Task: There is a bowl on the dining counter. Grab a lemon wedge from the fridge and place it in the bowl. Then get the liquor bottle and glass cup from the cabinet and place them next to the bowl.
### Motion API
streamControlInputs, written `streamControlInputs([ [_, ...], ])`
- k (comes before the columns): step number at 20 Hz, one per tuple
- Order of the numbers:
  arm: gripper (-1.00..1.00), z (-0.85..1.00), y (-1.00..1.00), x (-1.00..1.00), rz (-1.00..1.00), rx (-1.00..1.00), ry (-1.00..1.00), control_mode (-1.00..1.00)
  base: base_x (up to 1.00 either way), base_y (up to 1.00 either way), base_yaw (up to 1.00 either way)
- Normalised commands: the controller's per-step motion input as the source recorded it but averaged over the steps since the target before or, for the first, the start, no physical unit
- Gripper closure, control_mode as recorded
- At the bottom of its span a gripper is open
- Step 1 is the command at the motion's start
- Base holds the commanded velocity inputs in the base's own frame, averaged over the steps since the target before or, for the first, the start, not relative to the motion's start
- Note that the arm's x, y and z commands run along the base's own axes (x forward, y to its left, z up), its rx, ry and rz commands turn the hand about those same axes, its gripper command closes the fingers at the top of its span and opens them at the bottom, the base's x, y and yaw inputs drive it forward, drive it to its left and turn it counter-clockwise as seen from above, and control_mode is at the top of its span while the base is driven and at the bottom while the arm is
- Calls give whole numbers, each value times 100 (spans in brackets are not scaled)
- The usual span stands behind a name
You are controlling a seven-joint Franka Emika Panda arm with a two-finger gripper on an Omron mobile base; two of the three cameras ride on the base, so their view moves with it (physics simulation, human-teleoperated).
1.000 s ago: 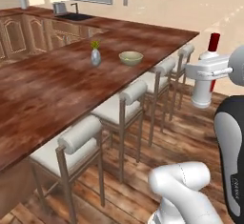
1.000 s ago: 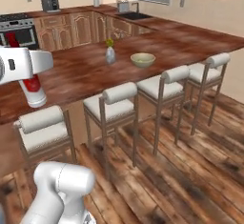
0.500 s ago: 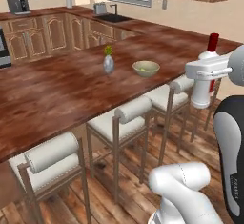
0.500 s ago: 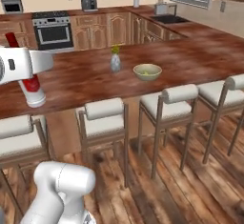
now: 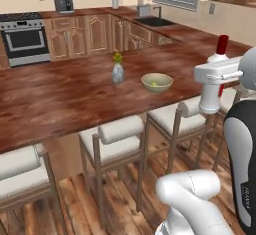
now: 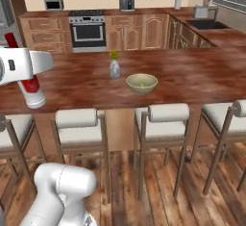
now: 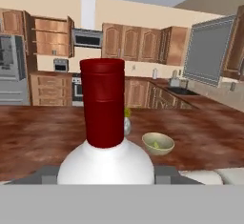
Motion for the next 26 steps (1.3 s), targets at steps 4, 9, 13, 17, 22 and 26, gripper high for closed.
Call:
streamControlInputs([
  [4, 100, 0, 0, 0, 0, 0, 0, 100, 54, -88, 45],
  [9, 100, 0, 0, 0, 0, 0, 0, 100, 62, -85, 44],
  [13, 100, 0, 0, 0, 0, 0, 0, 100, 79, -67, 38],
  [17, 100, 0, 0, 0, 0, 0, 0, 100, 75, -63, 34],
  [22, 100, 0, 0, 0, 0, 0, 0, 100, 58, -63, 30],
  [26, 100, -7, -89, 39, 26, 13, 0, -100, 0, 0, 0],
])
